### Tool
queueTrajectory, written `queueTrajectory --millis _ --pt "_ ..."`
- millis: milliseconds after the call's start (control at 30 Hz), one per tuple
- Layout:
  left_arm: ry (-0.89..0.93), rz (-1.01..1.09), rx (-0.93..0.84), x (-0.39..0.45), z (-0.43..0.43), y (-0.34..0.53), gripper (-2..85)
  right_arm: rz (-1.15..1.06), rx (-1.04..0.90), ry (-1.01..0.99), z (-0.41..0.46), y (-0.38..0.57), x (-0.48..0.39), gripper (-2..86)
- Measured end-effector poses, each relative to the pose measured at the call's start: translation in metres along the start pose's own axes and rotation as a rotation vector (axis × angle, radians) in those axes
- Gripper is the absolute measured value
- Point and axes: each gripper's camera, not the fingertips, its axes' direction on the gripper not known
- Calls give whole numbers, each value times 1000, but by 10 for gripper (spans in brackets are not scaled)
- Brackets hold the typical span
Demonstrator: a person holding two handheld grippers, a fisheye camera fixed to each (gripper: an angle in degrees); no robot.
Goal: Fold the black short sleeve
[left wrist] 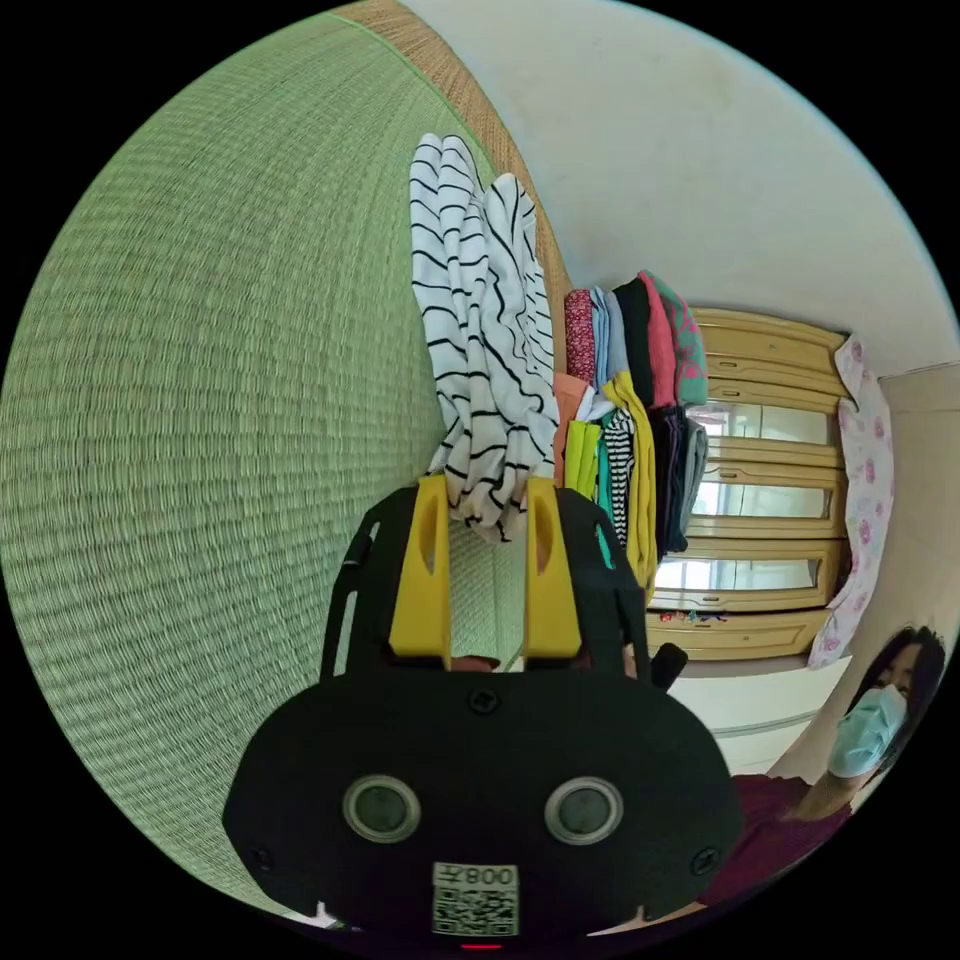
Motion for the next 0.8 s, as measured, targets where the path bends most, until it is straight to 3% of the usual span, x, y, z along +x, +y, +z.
queueTrajectory --millis 500,800 --pt "199 0 -6 -67 -91 78 34 168 -1 -76 89 11 24 110" --pt "144 -40 -22 -101 -130 134 44 174 -67 -109 120 48 27 102"
